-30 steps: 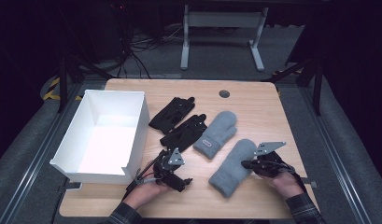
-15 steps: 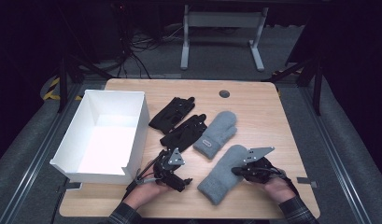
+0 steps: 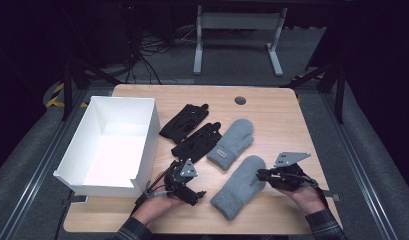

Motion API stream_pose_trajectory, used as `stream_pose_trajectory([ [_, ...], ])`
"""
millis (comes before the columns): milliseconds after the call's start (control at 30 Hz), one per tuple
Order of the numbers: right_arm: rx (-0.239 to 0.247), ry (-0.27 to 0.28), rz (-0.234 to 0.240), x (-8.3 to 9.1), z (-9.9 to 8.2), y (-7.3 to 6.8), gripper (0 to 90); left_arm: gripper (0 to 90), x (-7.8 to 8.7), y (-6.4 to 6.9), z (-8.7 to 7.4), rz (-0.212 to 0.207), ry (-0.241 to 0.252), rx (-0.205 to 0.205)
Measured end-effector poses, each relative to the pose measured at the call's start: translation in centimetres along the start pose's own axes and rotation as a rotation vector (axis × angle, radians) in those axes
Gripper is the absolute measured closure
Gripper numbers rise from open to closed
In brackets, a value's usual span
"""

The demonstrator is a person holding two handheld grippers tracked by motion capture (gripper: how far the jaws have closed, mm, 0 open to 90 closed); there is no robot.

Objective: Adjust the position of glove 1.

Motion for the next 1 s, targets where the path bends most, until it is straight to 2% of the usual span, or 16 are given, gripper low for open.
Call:
stream_pose_trajectory([
  [200, -0.108, 0.017, -0.076, 0.7, -1.6, 3.2, 58.6, 0.4, 0.0, 0.0, 0.0, 0.000, -0.001, 0.002],
  [300, -0.161, 0.017, -0.098, 0.4, -2.6, 4.6, 48.1, 0.4, 0.0, 0.0, 0.0, -0.001, 0.000, 0.002],
  [367, -0.179, 0.014, -0.103, 0.2, -3.1, 5.3, 42.5, 0.4, 0.0, 0.0, 0.0, 0.000, 0.000, 0.002],
  [400, -0.179, 0.014, -0.103, 0.2, -3.1, 5.3, 42.5, 0.4, 0.0, 0.0, 0.0, 0.000, 0.000, 0.002],
  [433, -0.200, 0.013, -0.108, 0.0, -3.4, 5.7, 40.2, 0.4, 0.0, 0.0, 0.0, 0.000, 0.000, 0.004],
  [467, -0.202, 0.003, -0.122, -0.3, -3.8, 6.1, 34.8, 0.4, 0.0, 0.0, 0.0, 0.000, 0.000, 0.006],
  [500, -0.210, -0.005, -0.137, -0.4, -3.9, 6.3, 33.9, 0.2, 0.0, 0.1, 0.0, 0.001, 0.001, 0.006],
  [533, -0.219, 0.009, -0.134, -0.4, -4.1, 6.6, 31.3, 0.2, 0.0, 0.1, 0.0, 0.001, 0.001, 0.007],
  [700, -0.236, 0.028, -0.159, -0.7, -4.6, 7.2, 26.7, 0.2, -0.1, 0.2, 0.1, 0.001, 0.001, 0.014],
  [833, -0.230, 0.010, -0.162, -1.2, -5.0, 7.3, 22.7, 0.8, 0.0, 0.3, 0.3, 0.006, -0.028, 0.016],
  [867, -0.226, 0.011, -0.171, -1.3, -5.1, 7.3, 21.1, 1.2, 0.1, 0.3, 0.4, 0.005, -0.043, 0.012],
  [900, -0.220, 0.015, -0.200, -1.4, -5.2, 7.3, 20.2, 1.4, 0.1, 0.3, 0.5, 0.006, -0.050, 0.009],
  [1000, -0.230, 0.019, -0.204, -1.5, -5.3, 7.5, 16.0, 1.7, 0.3, 0.5, 0.6, 0.003, -0.065, 0.004],
])
Point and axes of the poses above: each handheld gripper's, and its own axes: x roughly backward along the jaws, z roughly out of its top, y roughly to its right, the point moved 5 cm from there along -x, roughly forward along the jaws, and after that the axes turned 14 degrees about -y, right-handed, at the moved point
